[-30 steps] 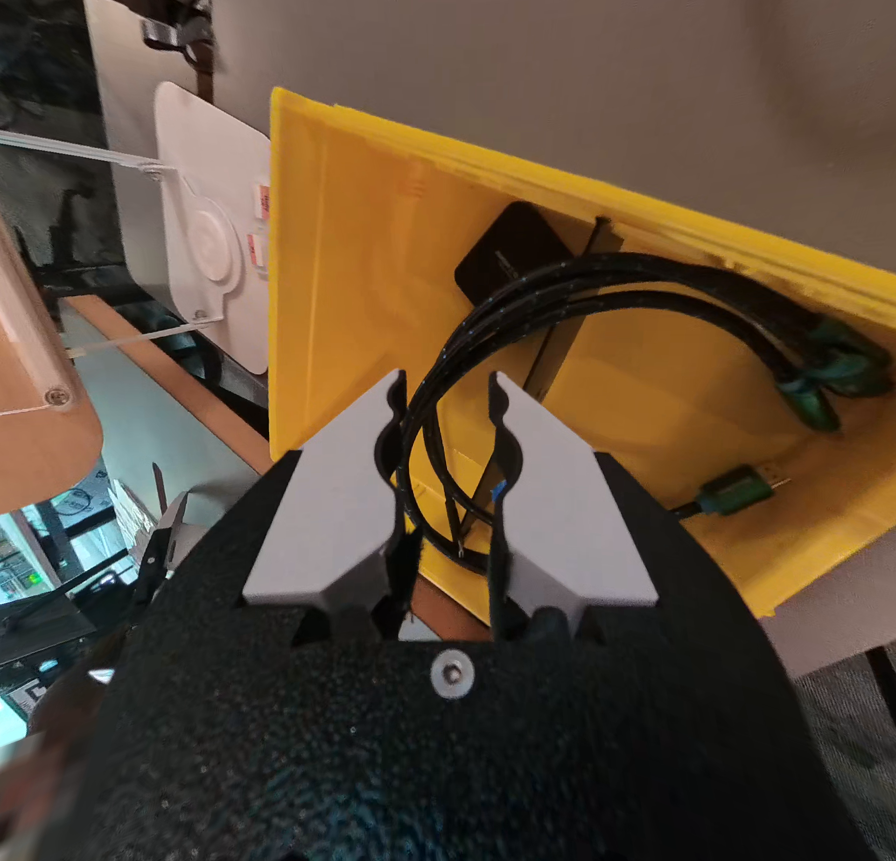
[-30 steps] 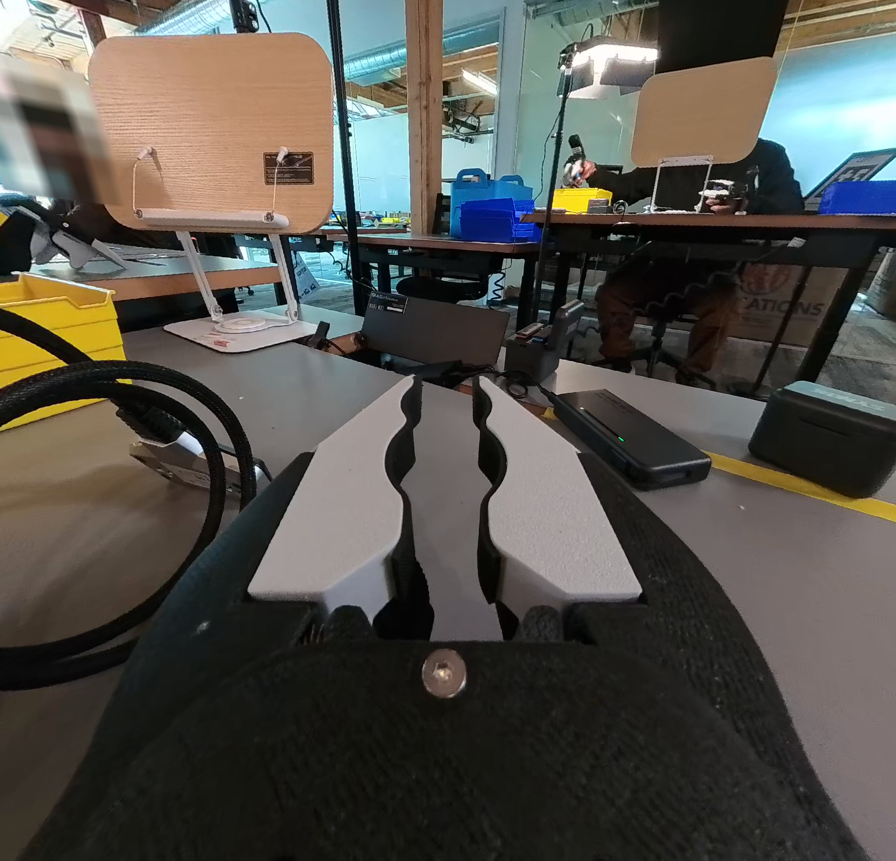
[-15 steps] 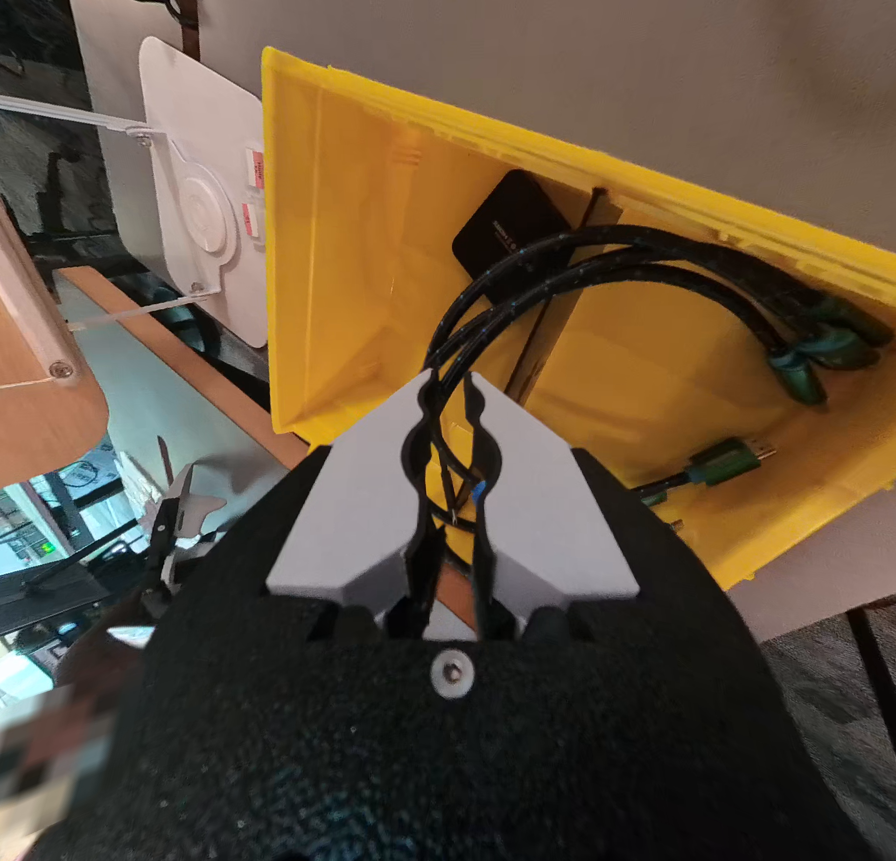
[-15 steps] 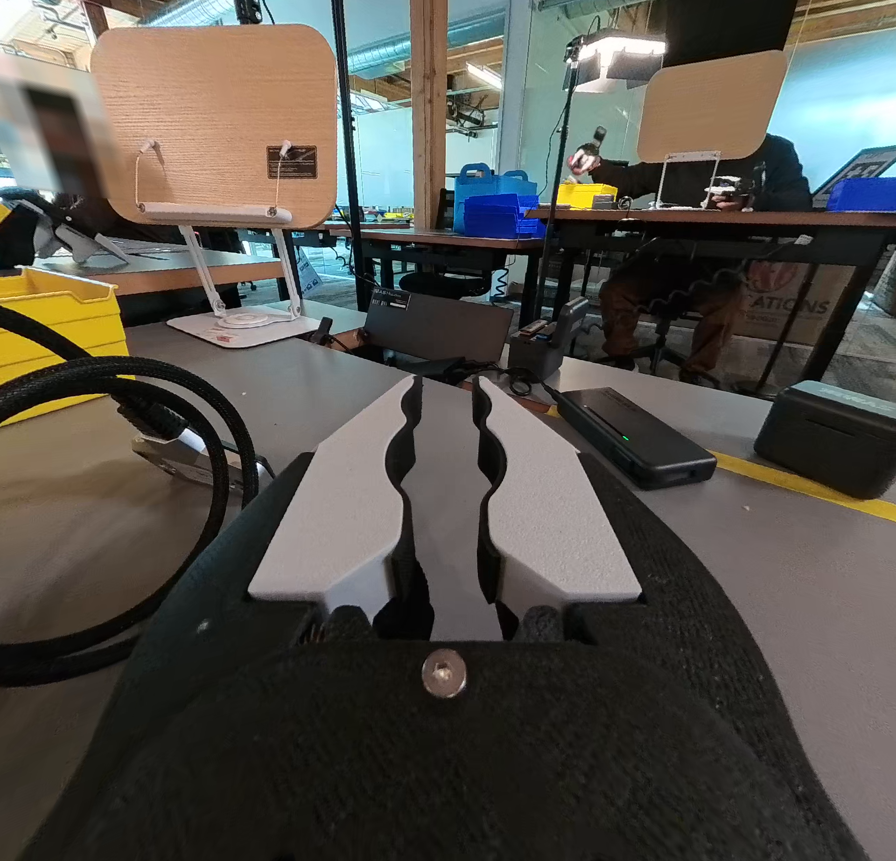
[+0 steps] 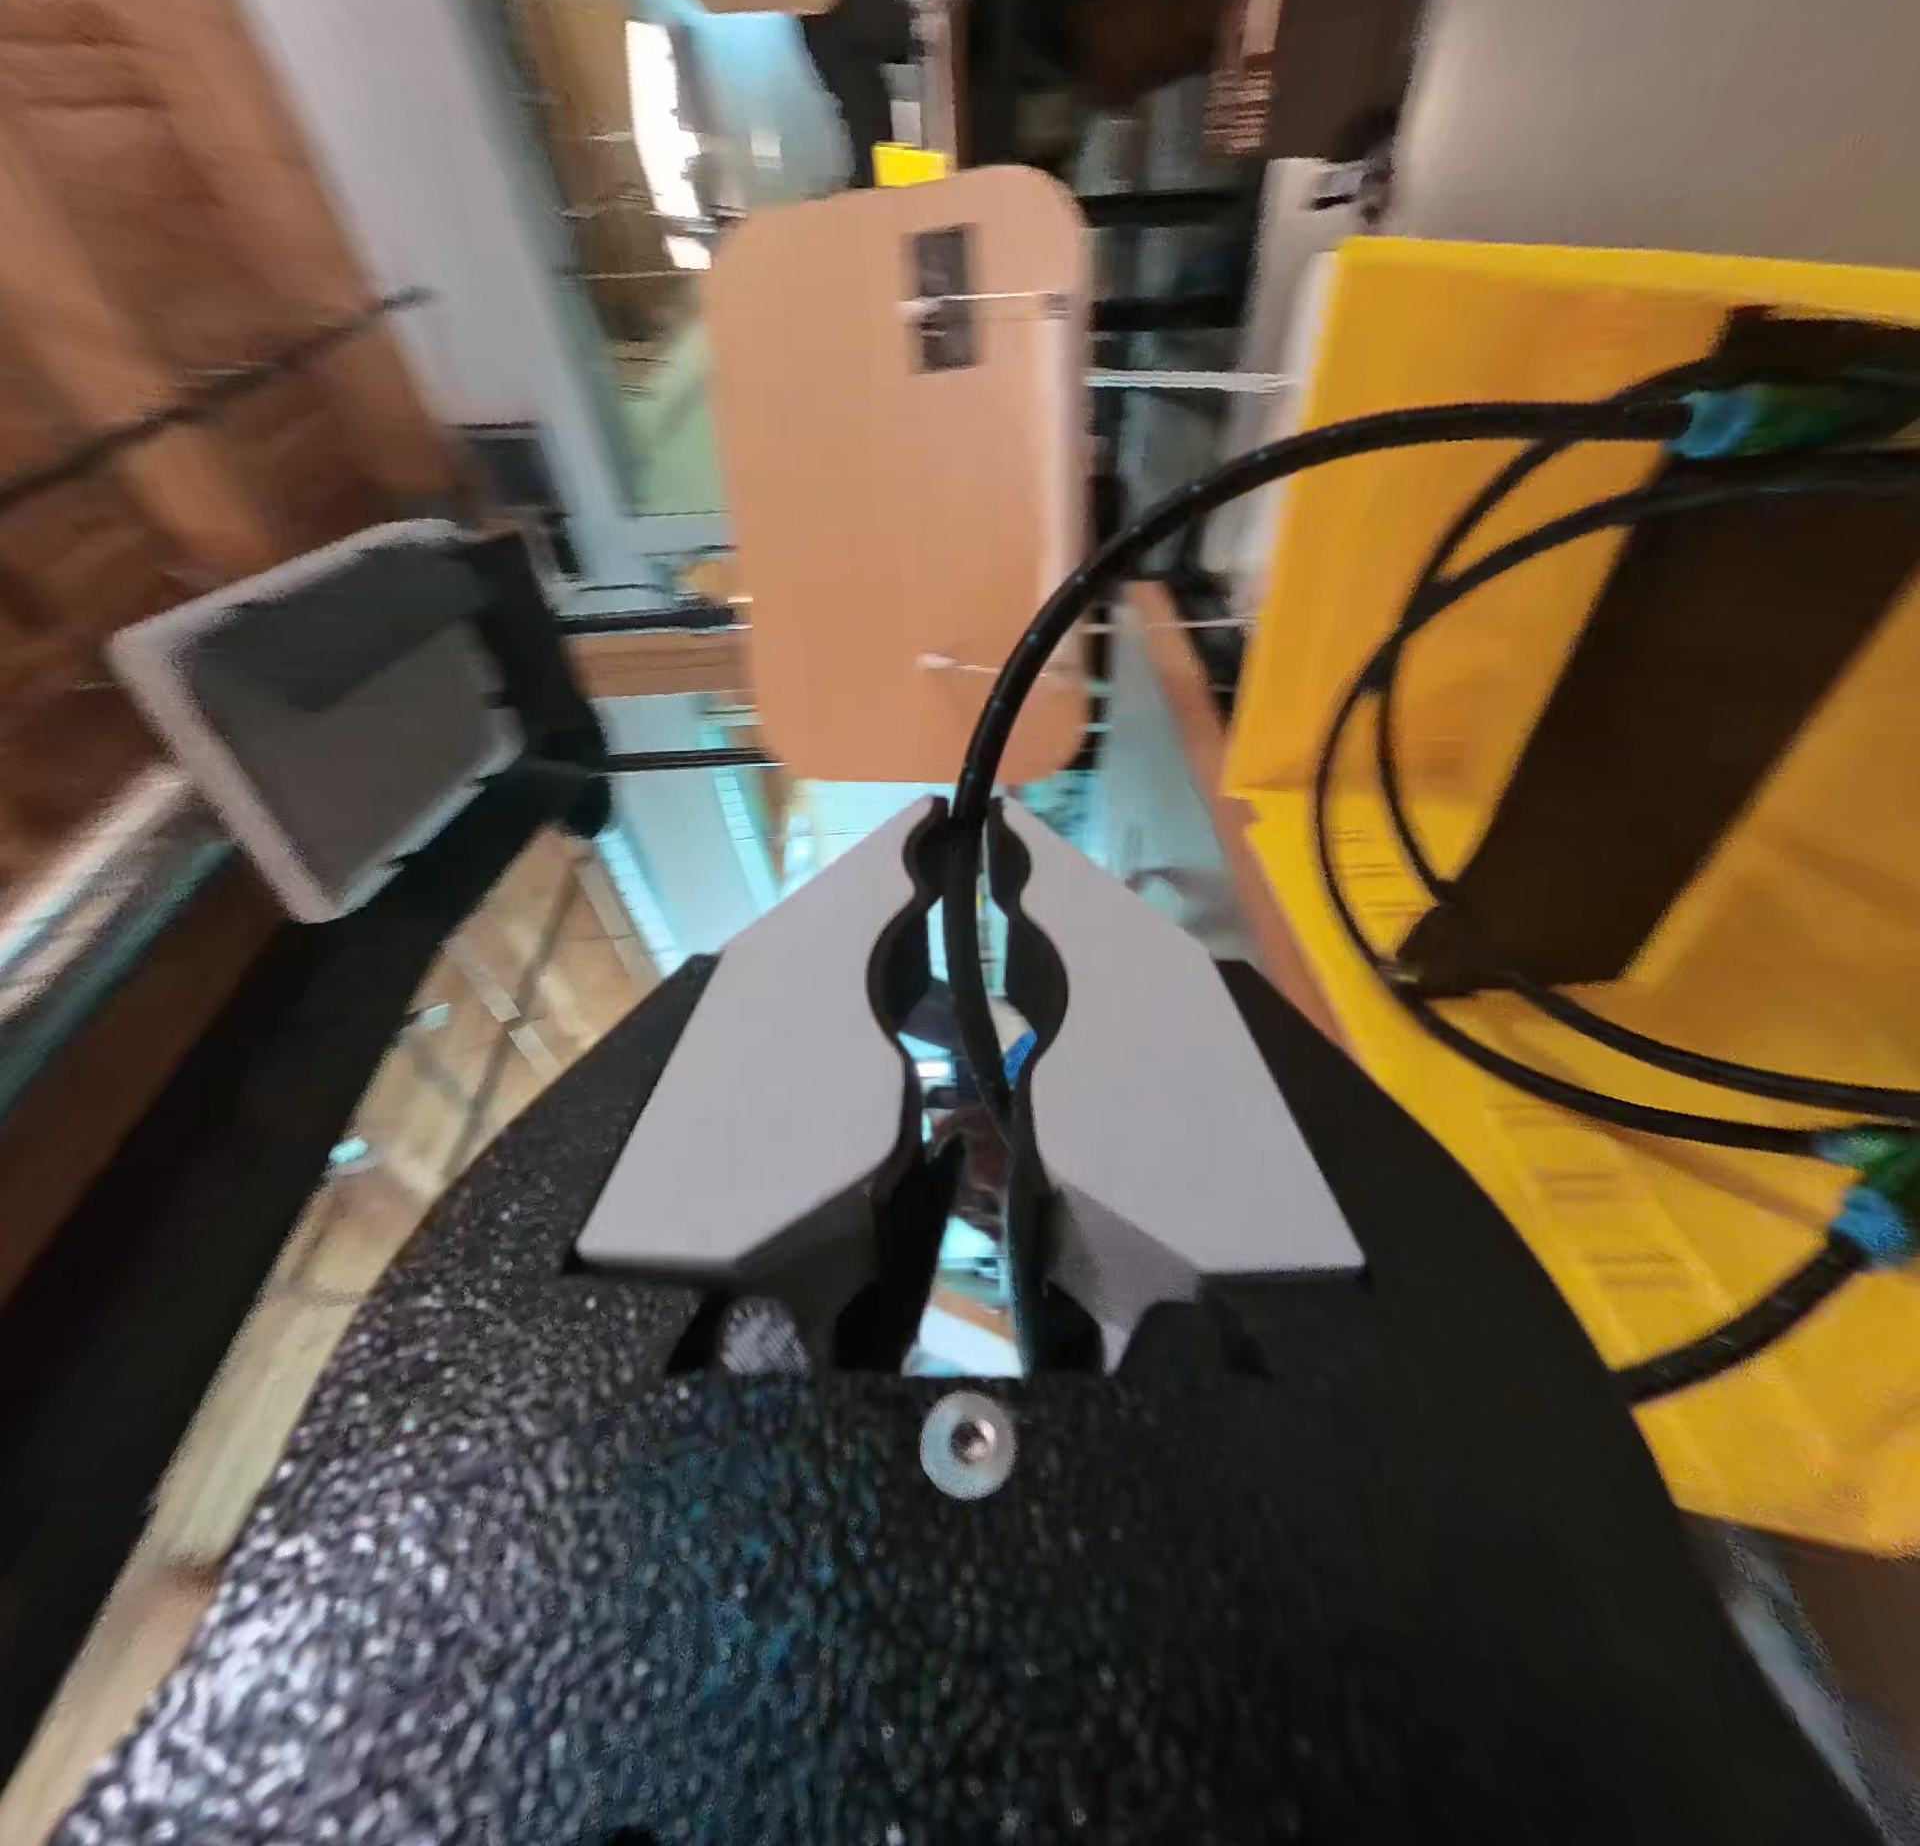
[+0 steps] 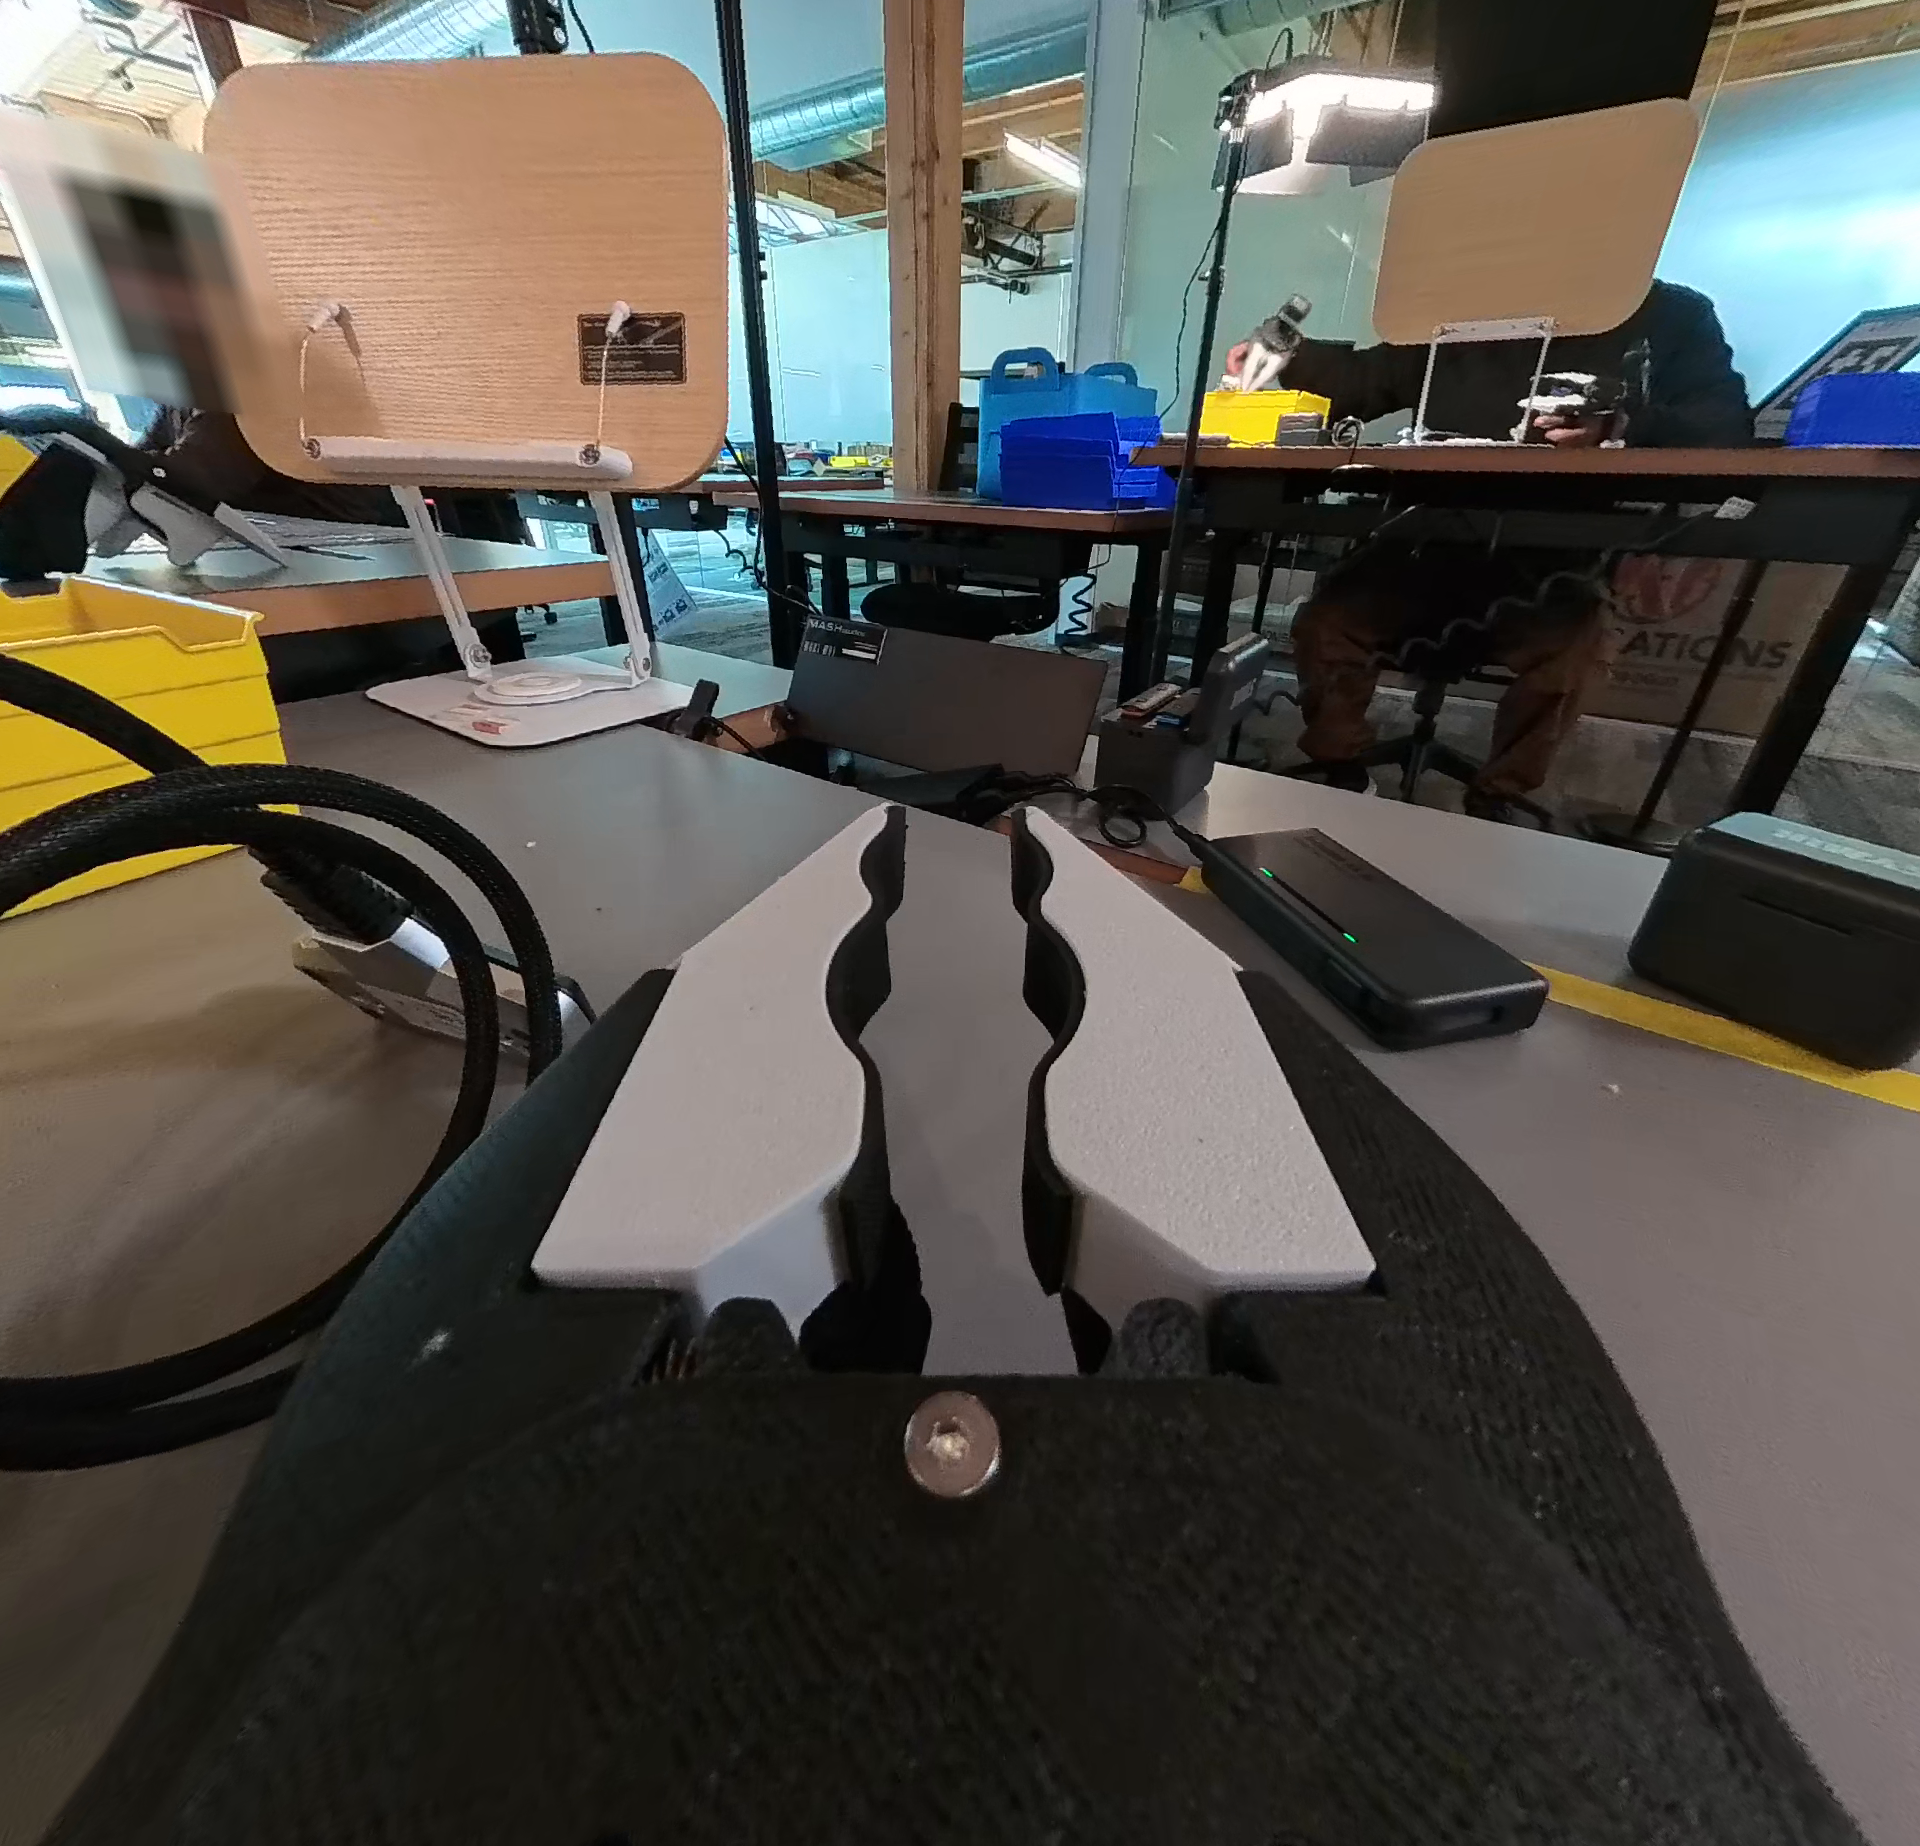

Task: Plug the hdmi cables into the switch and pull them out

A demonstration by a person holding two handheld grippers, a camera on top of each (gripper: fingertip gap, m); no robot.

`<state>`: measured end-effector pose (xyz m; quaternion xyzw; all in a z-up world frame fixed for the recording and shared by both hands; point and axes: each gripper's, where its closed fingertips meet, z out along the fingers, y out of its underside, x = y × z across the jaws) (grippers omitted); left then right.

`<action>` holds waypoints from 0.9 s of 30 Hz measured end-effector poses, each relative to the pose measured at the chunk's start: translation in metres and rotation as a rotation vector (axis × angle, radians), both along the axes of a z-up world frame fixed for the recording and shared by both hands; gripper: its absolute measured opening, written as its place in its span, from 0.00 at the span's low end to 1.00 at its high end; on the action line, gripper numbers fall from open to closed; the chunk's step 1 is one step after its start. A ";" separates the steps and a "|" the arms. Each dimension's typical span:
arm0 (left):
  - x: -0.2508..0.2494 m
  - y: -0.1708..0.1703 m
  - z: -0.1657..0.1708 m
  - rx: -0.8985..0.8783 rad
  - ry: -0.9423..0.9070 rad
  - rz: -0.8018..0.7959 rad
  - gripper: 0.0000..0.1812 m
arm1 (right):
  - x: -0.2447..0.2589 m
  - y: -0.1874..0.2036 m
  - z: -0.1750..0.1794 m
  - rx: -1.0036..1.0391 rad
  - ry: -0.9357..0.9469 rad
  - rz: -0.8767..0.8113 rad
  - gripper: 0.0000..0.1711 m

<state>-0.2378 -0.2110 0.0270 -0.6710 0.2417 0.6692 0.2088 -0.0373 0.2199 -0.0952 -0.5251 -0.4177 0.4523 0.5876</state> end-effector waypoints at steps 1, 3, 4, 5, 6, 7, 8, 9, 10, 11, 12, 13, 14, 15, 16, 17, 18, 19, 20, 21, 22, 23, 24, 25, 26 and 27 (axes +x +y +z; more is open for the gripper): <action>0.005 -0.002 0.014 0.041 0.073 -0.004 0.03 | 0.000 0.000 0.000 -0.001 0.000 0.001 0.11; 0.017 -0.003 0.041 0.116 0.183 -0.023 0.03 | 0.000 0.000 0.000 -0.002 0.003 0.000 0.11; 0.024 0.000 0.055 0.157 0.214 -0.045 0.03 | 0.001 0.000 0.000 -0.002 0.004 -0.001 0.11; 0.032 0.004 0.068 0.195 0.231 -0.075 0.03 | 0.001 0.000 0.000 -0.003 0.003 -0.001 0.11; 0.040 0.010 0.081 0.235 0.247 -0.109 0.03 | 0.001 0.000 0.000 -0.003 0.003 -0.001 0.11; 0.049 0.017 0.094 0.269 0.258 -0.146 0.03 | 0.001 0.001 0.000 -0.004 0.004 -0.002 0.11; 0.057 0.025 0.105 0.299 0.263 -0.184 0.03 | 0.001 0.001 0.000 -0.005 0.005 -0.002 0.11; 0.066 0.035 0.114 0.326 0.261 -0.222 0.03 | 0.001 0.001 0.000 -0.006 0.005 -0.002 0.11; 0.075 0.045 0.122 0.348 0.248 -0.265 0.03 | 0.001 0.001 0.001 -0.006 0.006 -0.003 0.11; 0.083 0.057 0.126 0.366 0.220 -0.312 0.03 | 0.001 0.001 0.001 -0.006 0.005 -0.002 0.11; 0.090 0.069 0.128 0.378 0.181 -0.351 0.03 | 0.001 0.001 0.001 -0.007 0.006 -0.001 0.11; 0.096 0.081 0.127 0.382 0.140 -0.377 0.03 | 0.001 0.001 0.001 -0.007 0.006 -0.001 0.10; 0.101 0.093 0.124 0.380 0.102 -0.395 0.03 | 0.001 0.001 0.001 -0.007 0.006 -0.001 0.10; 0.106 0.105 0.119 0.378 0.060 -0.414 0.03 | 0.001 0.001 0.001 -0.006 0.007 -0.001 0.10; 0.112 0.116 0.112 0.376 0.012 -0.437 0.03 | 0.001 0.002 0.001 -0.006 0.008 -0.002 0.10; 0.118 0.127 0.103 0.370 -0.034 -0.460 0.03 | 0.001 0.002 0.002 -0.007 0.009 -0.001 0.10; 0.123 0.137 0.093 0.362 -0.071 -0.478 0.03 | 0.001 0.002 0.002 -0.007 0.010 -0.001 0.10; 0.128 0.146 0.084 0.355 -0.098 -0.488 0.03 | 0.001 0.002 0.002 -0.008 0.010 -0.002 0.10; 0.132 0.153 0.074 0.350 -0.124 -0.499 0.03 | 0.002 0.002 0.002 -0.009 0.012 -0.002 0.10; 0.137 0.160 0.063 0.343 -0.151 -0.517 0.03 | 0.002 0.002 0.003 -0.010 0.015 -0.001 0.10; 0.142 0.166 0.053 0.336 -0.175 -0.537 0.03 | 0.002 0.002 0.003 -0.011 0.015 -0.001 0.10; 0.147 0.171 0.044 0.337 -0.199 -0.556 0.03 | 0.002 0.002 0.003 -0.012 0.016 -0.001 0.10; 0.151 0.175 0.034 0.336 -0.227 -0.575 0.03 | 0.002 0.002 0.003 -0.012 0.017 -0.001 0.10; 0.155 0.178 0.024 0.331 -0.255 -0.589 0.03 | 0.002 0.002 0.003 -0.013 0.018 0.000 0.10; 0.157 0.181 0.016 0.330 -0.283 -0.597 0.03 | 0.001 0.002 0.003 -0.013 0.019 0.001 0.10; 0.159 0.184 0.006 0.324 -0.319 -0.603 0.03 | 0.001 0.002 0.003 -0.014 0.018 0.001 0.10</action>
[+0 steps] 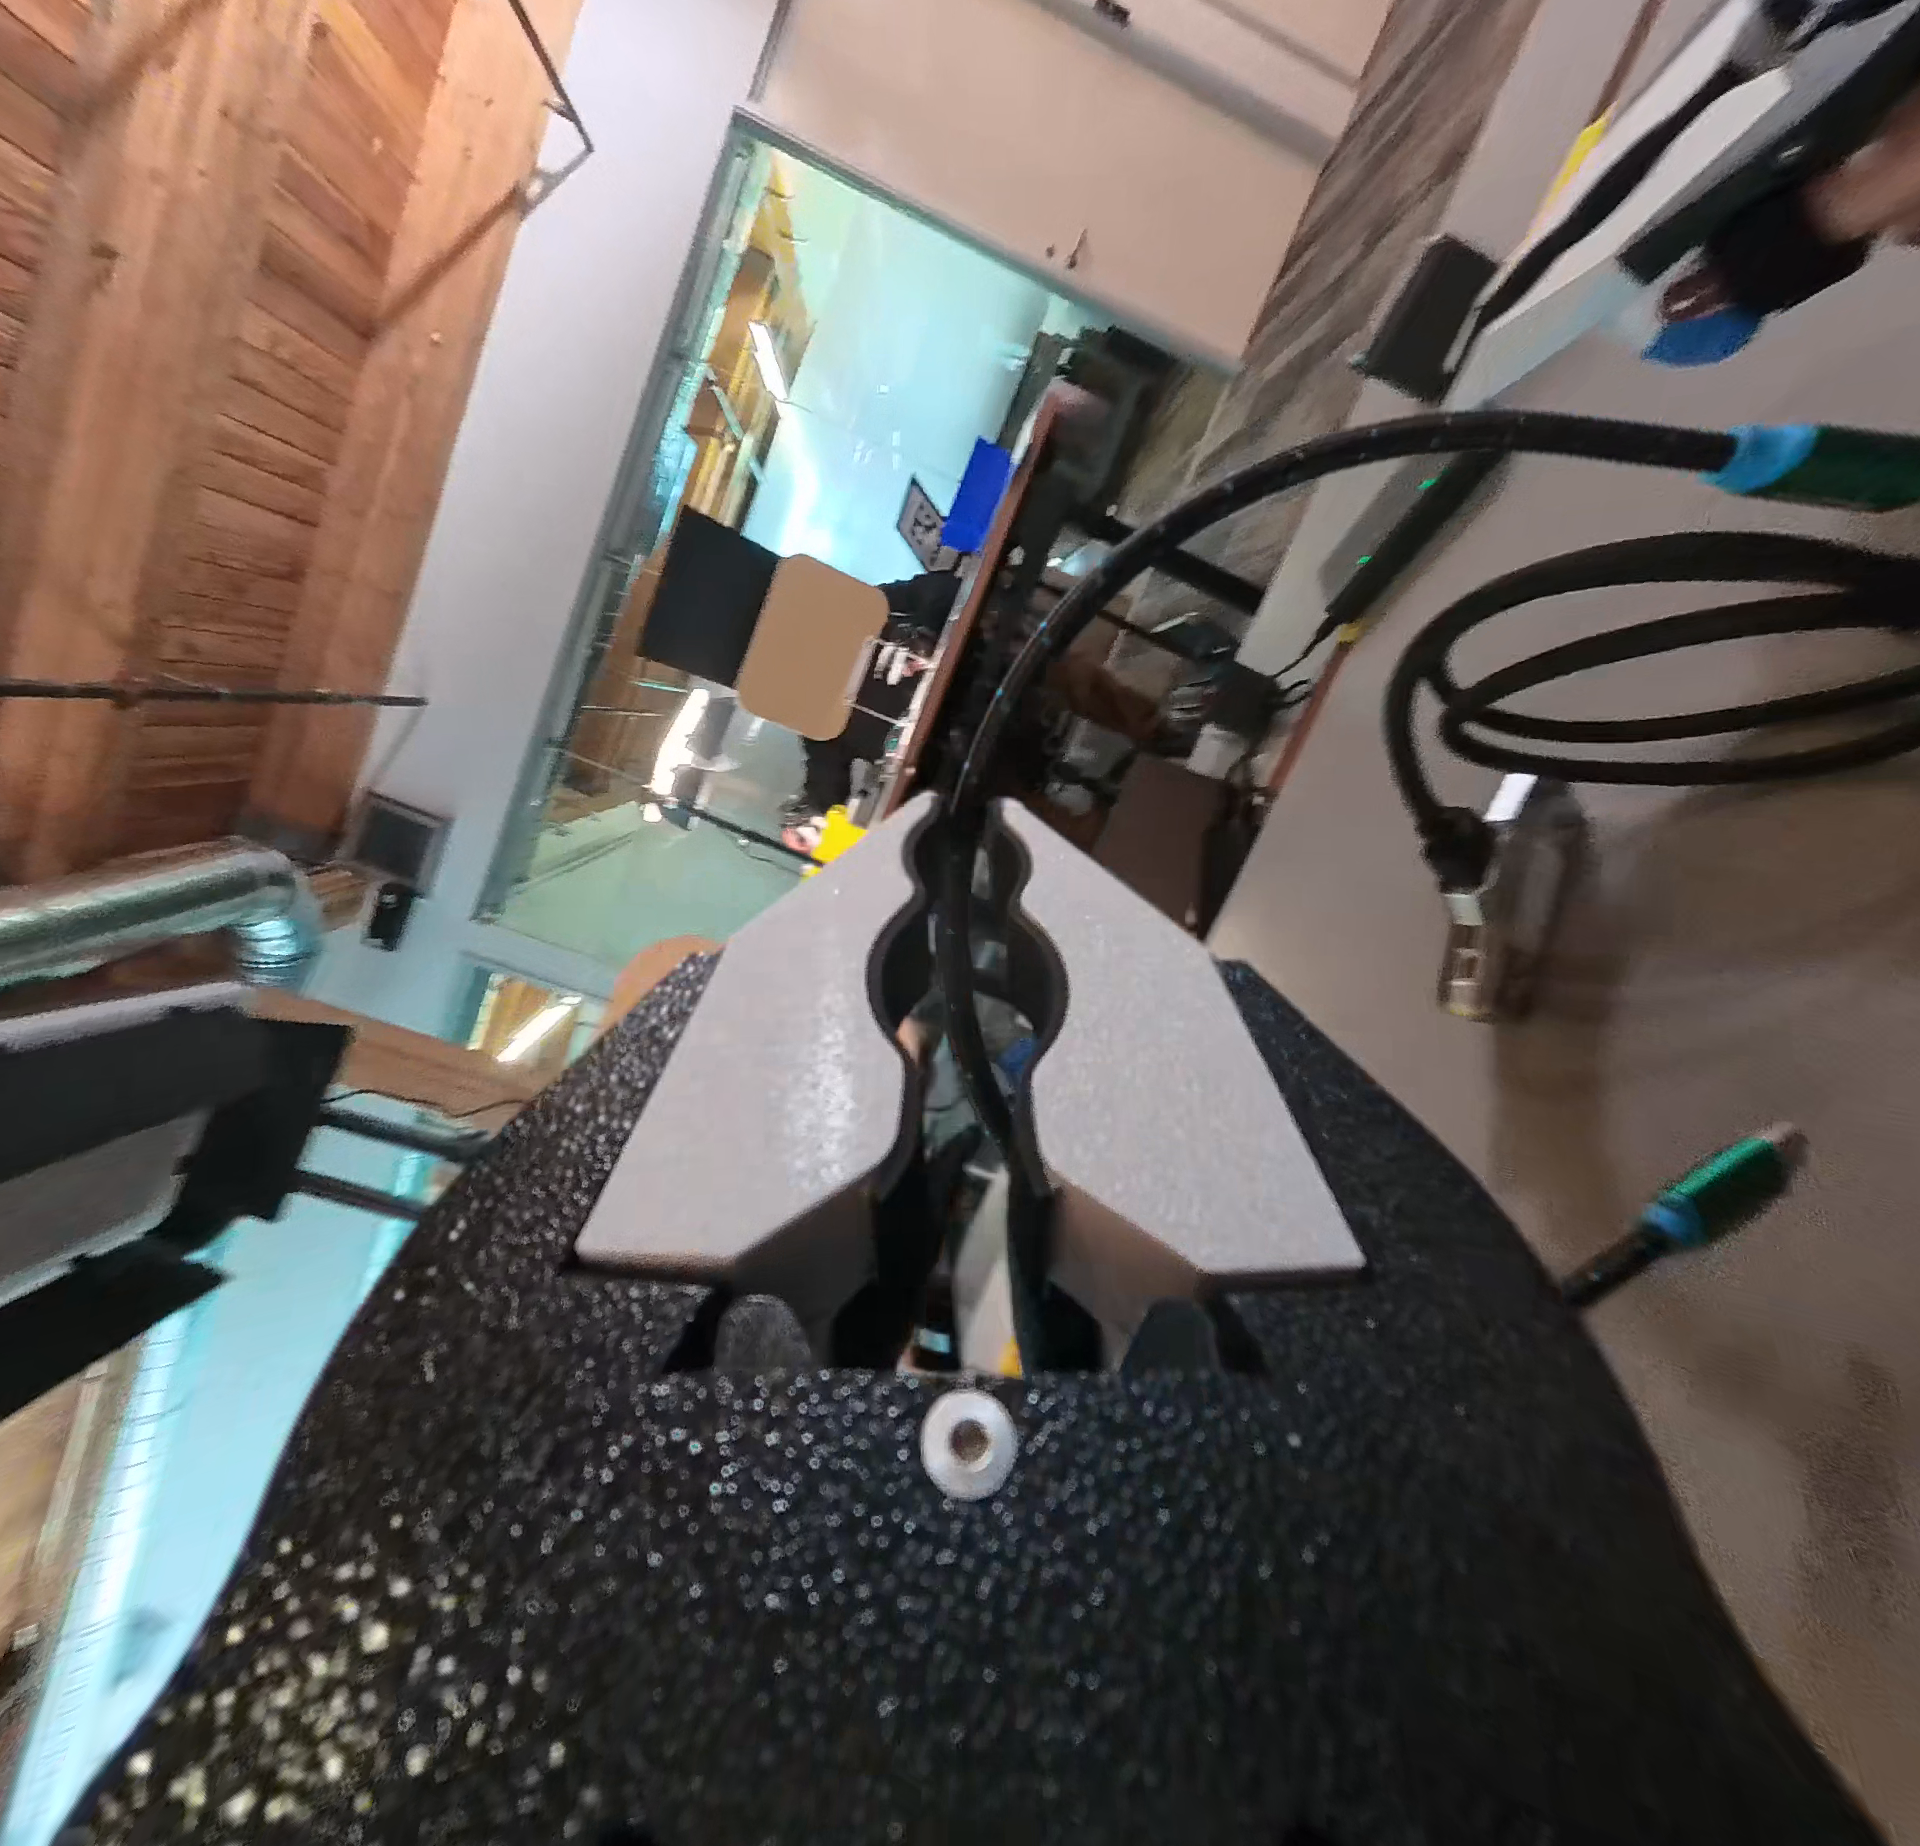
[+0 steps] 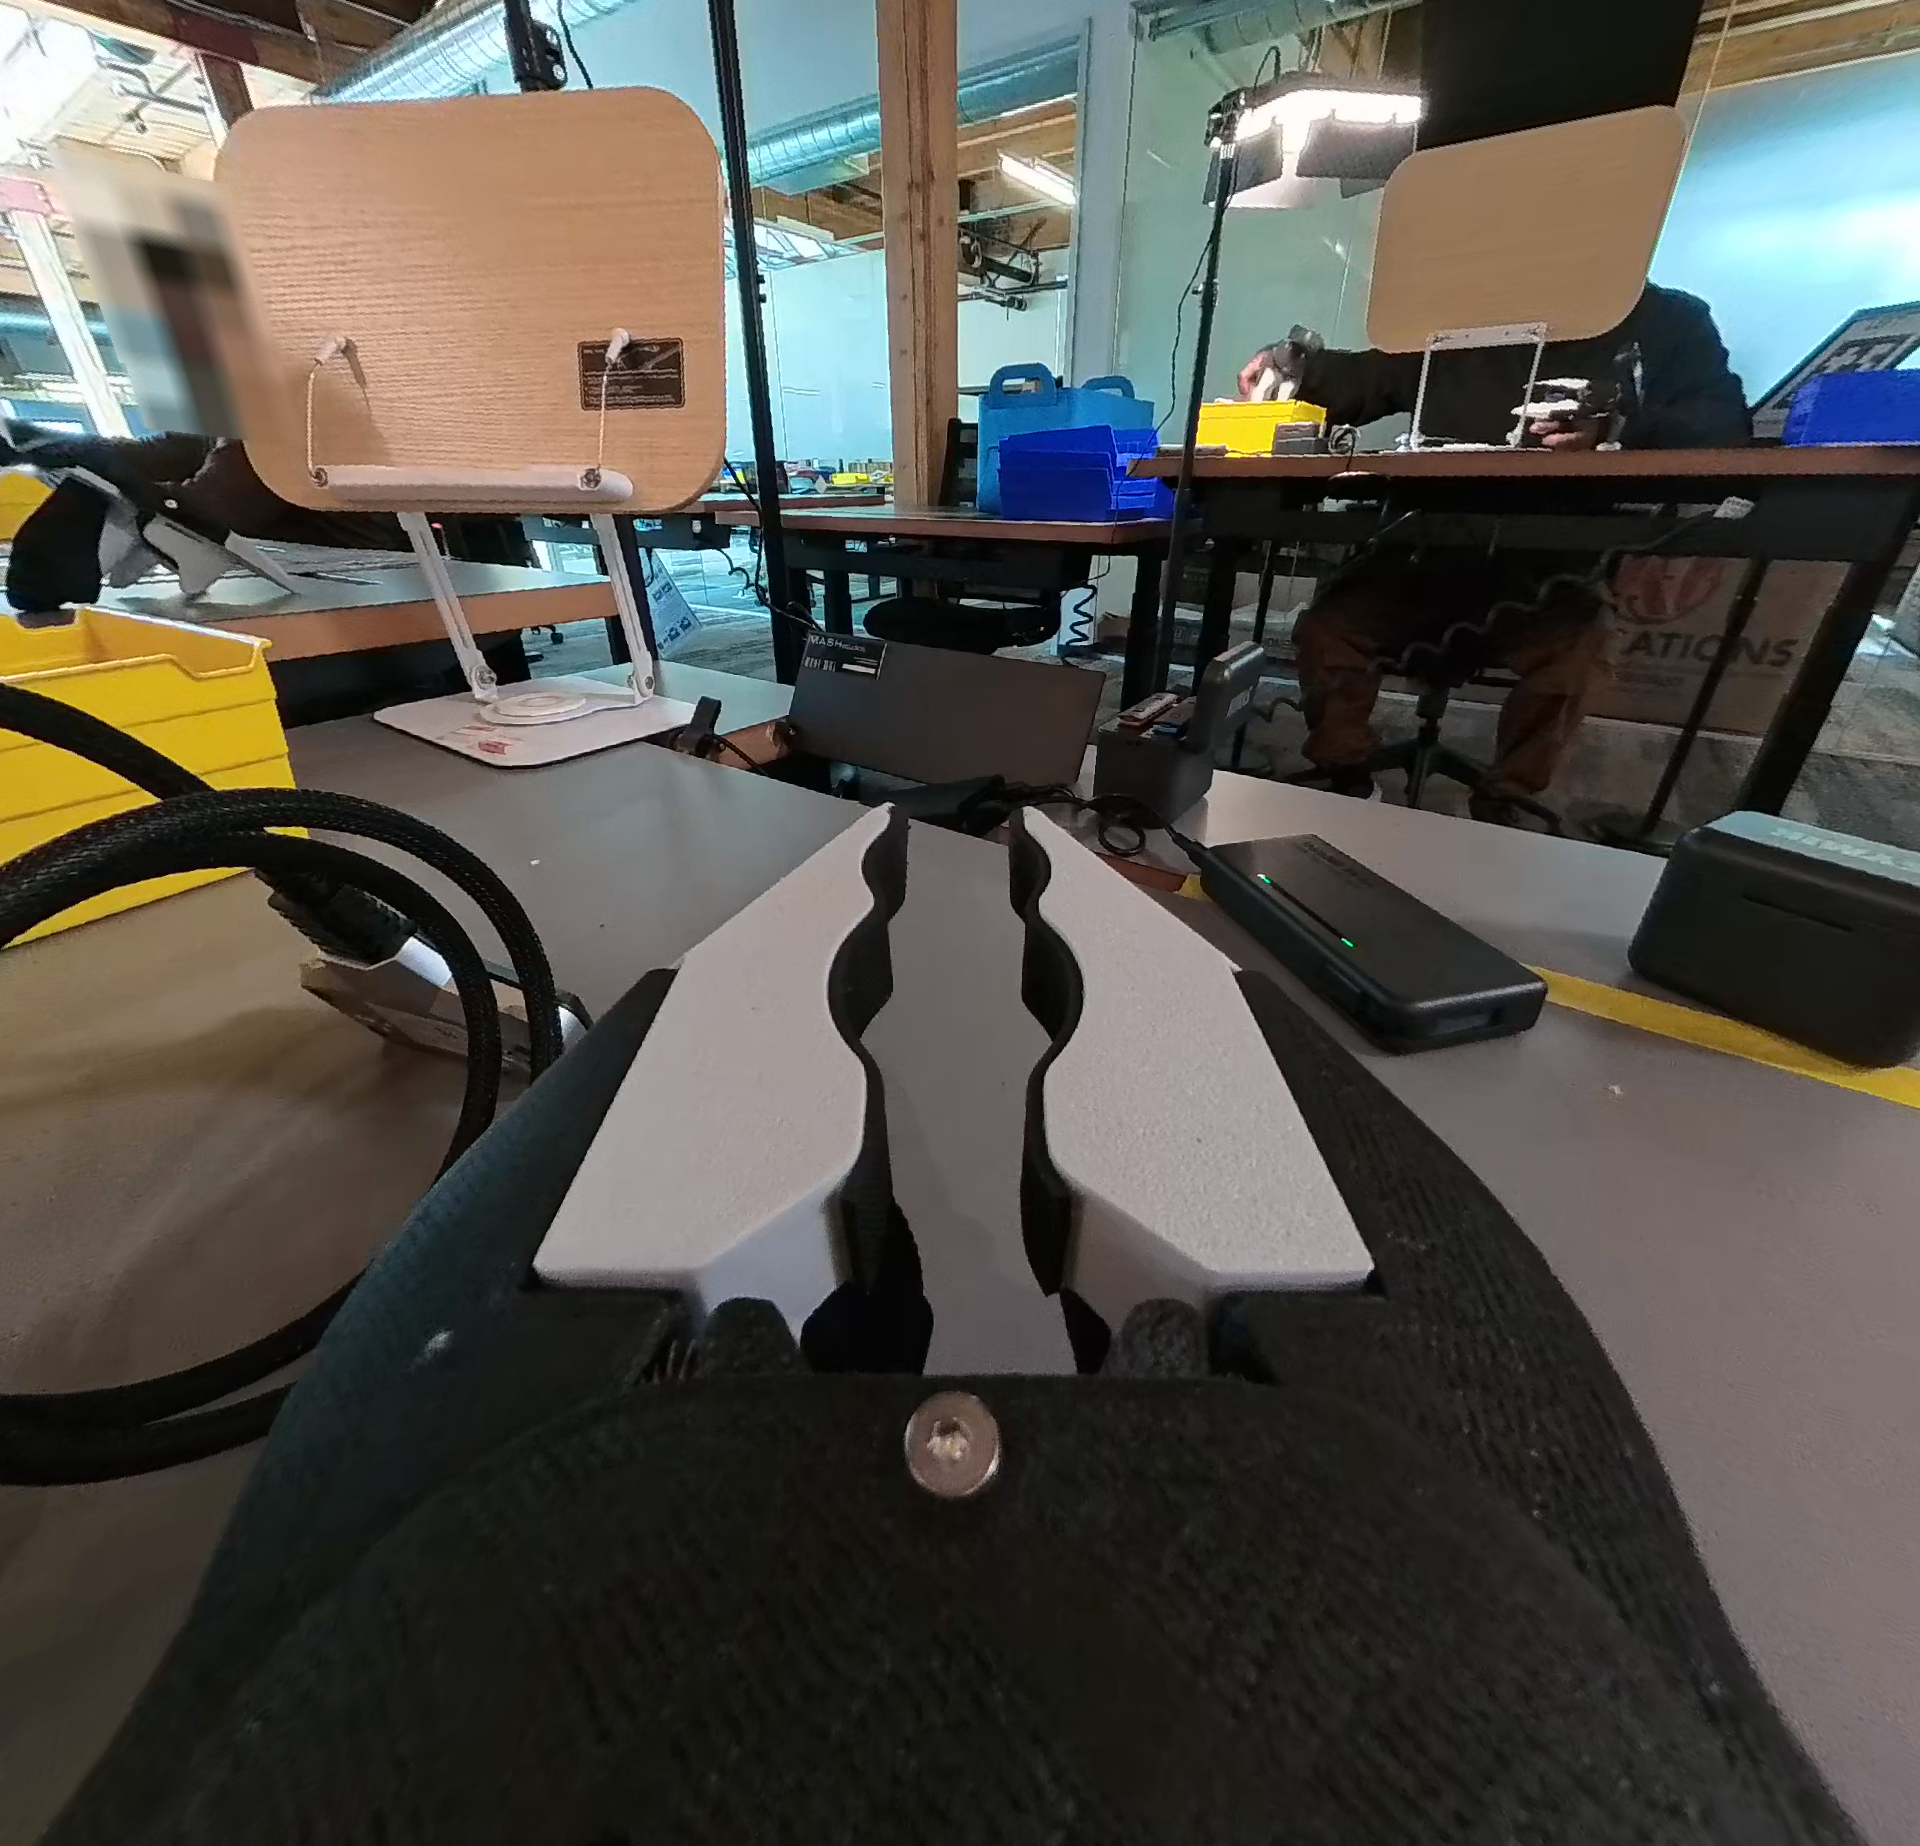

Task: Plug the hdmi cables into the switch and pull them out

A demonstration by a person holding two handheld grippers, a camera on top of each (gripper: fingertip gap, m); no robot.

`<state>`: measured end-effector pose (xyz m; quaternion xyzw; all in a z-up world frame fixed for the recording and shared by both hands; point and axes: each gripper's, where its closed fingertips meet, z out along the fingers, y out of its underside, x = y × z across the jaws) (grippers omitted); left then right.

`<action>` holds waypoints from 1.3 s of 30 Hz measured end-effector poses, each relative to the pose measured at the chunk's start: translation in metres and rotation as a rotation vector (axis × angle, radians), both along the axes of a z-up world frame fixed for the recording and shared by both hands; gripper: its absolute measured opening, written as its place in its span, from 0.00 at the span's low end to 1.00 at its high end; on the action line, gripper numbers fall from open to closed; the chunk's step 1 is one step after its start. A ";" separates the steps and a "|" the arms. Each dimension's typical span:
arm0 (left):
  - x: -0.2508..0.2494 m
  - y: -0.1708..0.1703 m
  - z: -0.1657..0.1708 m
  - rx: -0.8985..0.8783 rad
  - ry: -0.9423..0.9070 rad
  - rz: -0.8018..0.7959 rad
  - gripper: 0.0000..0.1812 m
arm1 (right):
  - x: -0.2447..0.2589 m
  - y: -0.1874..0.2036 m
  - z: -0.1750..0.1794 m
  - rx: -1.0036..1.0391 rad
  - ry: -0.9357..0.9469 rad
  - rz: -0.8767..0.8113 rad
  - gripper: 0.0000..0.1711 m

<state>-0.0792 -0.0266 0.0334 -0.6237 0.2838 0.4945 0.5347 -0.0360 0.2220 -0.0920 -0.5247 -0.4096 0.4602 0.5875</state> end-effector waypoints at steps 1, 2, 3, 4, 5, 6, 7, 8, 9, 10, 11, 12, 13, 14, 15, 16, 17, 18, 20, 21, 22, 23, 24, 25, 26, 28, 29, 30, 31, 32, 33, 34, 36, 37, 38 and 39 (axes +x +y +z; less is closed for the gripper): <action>0.001 0.003 -0.009 -0.018 -0.029 -0.011 0.03 | 0.000 0.000 0.000 0.000 -0.001 0.001 0.10; 0.000 0.006 -0.018 -0.033 -0.048 -0.014 0.03 | 0.000 0.000 0.000 0.002 -0.001 0.000 0.10; -0.001 0.009 -0.026 -0.049 -0.053 -0.015 0.03 | 0.000 0.000 0.000 0.003 -0.002 -0.001 0.10; -0.003 0.012 -0.032 -0.054 -0.036 -0.004 0.03 | 0.000 0.000 0.000 0.004 -0.002 -0.002 0.10; -0.006 0.013 -0.036 -0.054 -0.008 0.014 0.03 | 0.000 0.001 0.000 0.002 -0.001 -0.003 0.10; -0.008 0.015 -0.040 -0.049 0.006 0.031 0.03 | 0.001 0.001 0.000 0.000 0.001 -0.004 0.10; -0.009 0.017 -0.043 -0.043 0.006 0.037 0.03 | 0.001 0.002 0.001 -0.002 0.004 -0.005 0.10; -0.009 0.019 -0.046 -0.032 0.001 0.037 0.03 | 0.001 0.002 0.001 -0.004 0.004 -0.005 0.10; -0.010 0.021 -0.048 -0.021 -0.008 0.035 0.03 | 0.001 0.002 0.001 -0.005 0.005 -0.004 0.10; -0.011 0.023 -0.050 -0.015 -0.021 0.034 0.03 | 0.001 0.002 0.000 -0.006 0.005 -0.003 0.10; -0.013 0.025 -0.052 -0.012 -0.034 0.037 0.03 | 0.001 0.001 0.000 -0.005 0.004 -0.002 0.10; -0.014 0.027 -0.055 -0.010 -0.047 0.039 0.03 | 0.000 0.001 0.000 -0.003 0.002 -0.001 0.10; -0.017 0.029 -0.059 -0.019 -0.070 0.043 0.04 | 0.000 0.001 0.000 -0.002 0.001 -0.001 0.10; -0.020 0.032 -0.066 -0.038 -0.105 0.054 0.07 | 0.000 0.000 0.000 -0.001 0.001 0.000 0.10; -0.025 0.035 -0.072 -0.056 -0.140 0.076 0.13 | 0.000 0.000 0.000 -0.002 0.001 0.002 0.10; -0.030 0.036 -0.078 -0.071 -0.169 0.099 0.17 | 0.000 0.000 0.000 -0.002 0.001 0.002 0.10; -0.034 0.038 -0.084 -0.086 -0.196 0.114 0.21 | 0.000 0.000 0.000 -0.003 0.001 0.002 0.10; -0.038 0.039 -0.089 -0.102 -0.229 0.129 0.24 | 0.000 0.000 0.000 -0.004 0.003 0.002 0.10; -0.042 0.040 -0.100 -0.125 -0.312 0.145 0.35 | 0.000 0.000 0.000 -0.006 0.003 0.002 0.10; -0.044 0.040 -0.105 -0.132 -0.371 0.157 0.45 | 0.000 0.001 0.000 -0.006 0.002 0.002 0.10; -0.044 0.039 -0.114 -0.160 -0.433 0.167 0.53 | 0.000 0.001 0.000 -0.007 0.002 0.001 0.10; -0.045 0.036 -0.123 -0.194 -0.487 0.182 0.58 | 0.000 0.001 0.000 -0.008 0.004 0.002 0.10; -0.044 0.033 -0.132 -0.226 -0.526 0.193 0.62 | 0.000 0.001 0.000 -0.010 0.006 0.002 0.10; -0.042 0.028 -0.140 -0.253 -0.554 0.204 0.64 | 0.000 0.001 0.000 -0.012 0.006 0.002 0.10; -0.039 0.024 -0.147 -0.276 -0.570 0.211 0.65 | 0.000 0.001 0.000 -0.015 0.006 0.003 0.10; -0.032 0.013 -0.154 -0.290 -0.548 0.215 0.63 | 0.000 0.001 0.000 -0.018 0.006 0.006 0.10; -0.029 0.007 -0.154 -0.287 -0.522 0.216 0.60 | 0.000 0.001 0.000 -0.018 0.005 0.006 0.10; -0.027 0.000 -0.152 -0.276 -0.503 0.217 0.58 | -0.001 0.001 -0.001 -0.017 0.003 0.007 0.10; -0.025 -0.006 -0.149 -0.264 -0.498 0.216 0.56 | 0.000 0.000 -0.001 -0.016 0.003 0.007 0.10; -0.024 -0.014 -0.145 -0.252 -0.506 0.220 0.54 | 0.000 0.000 -0.001 -0.016 0.003 0.006 0.10; -0.026 -0.021 -0.141 -0.246 -0.527 0.228 0.54 | 0.000 0.000 0.000 -0.016 0.004 0.006 0.10; -0.029 -0.030 -0.137 -0.250 -0.560 0.236 0.54 | 0.000 0.001 0.000 -0.018 0.005 0.006 0.10; -0.041 -0.049 -0.122 -0.232 -0.601 0.241 0.53 | 0.000 0.001 0.000 -0.023 0.007 0.007 0.10; -0.048 -0.058 -0.111 -0.219 -0.602 0.234 0.50 | 0.000 0.001 0.000 -0.024 0.008 0.008 0.10; -0.058 -0.069 -0.100 -0.208 -0.594 0.246 0.47 | 0.000 0.001 0.000 -0.024 0.009 0.008 0.10; -0.070 -0.080 -0.092 -0.215 -0.576 0.267 0.43 | 0.000 0.001 0.000 -0.025 0.009 0.008 0.10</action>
